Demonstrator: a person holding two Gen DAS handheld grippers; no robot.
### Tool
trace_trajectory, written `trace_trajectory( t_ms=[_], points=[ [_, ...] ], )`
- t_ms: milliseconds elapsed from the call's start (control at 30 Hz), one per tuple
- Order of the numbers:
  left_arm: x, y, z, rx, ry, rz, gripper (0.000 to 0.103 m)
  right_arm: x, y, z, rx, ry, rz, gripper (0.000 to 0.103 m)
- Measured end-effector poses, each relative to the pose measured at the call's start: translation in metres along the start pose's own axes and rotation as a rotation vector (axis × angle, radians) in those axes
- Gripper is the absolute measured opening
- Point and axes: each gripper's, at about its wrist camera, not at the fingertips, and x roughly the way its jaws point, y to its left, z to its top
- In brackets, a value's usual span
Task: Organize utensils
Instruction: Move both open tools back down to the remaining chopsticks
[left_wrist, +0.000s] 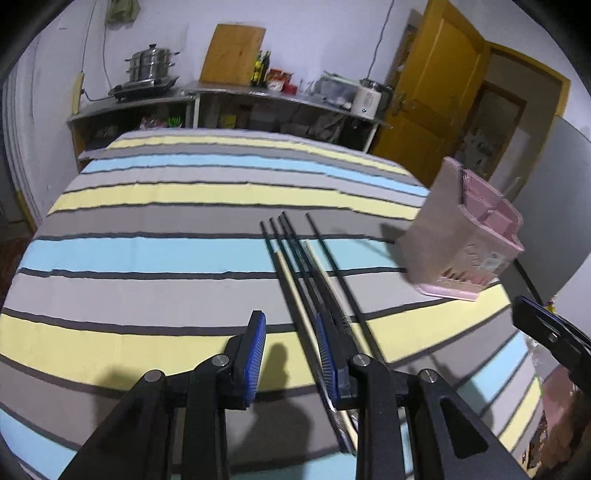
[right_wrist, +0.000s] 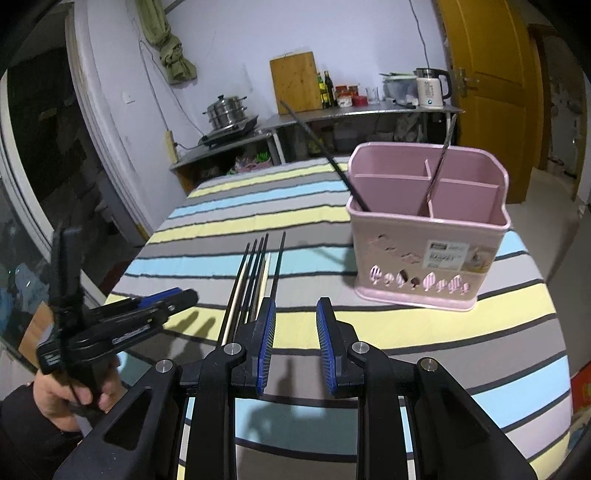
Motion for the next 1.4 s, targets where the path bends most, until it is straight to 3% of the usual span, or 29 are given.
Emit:
trace_trajectory(
  t_ms=[667,833,1067,1200,1400],
  points=[
    [0.104,0.03,0.071,-0.084,0.065,0.042,0.028,0.096,0.017,-0.001,-0.044,0.13,0.012,0.024],
    [0.111,0.023,0.073,-0.025,0.052,0.078,0.028,0.105,0.016,0.0,-0.042,0.142,0.01,0.023],
    [0.105,0.027,0.069,0.059,0.062,0.127,0.01,0.113,0.018,0.005,-0.051,0.143,0.002,0.023],
    [0.094,0.043,0.063,0.033,0.063,0.108,0.009,0.12,0.021,0.007,-0.059,0.146,-0.003,0.023],
    [0.078,0.068,0.054,-0.11,0.074,0.011,0.009,0.14,0.029,0.014,-0.088,0.155,-0.019,0.023]
  ],
)
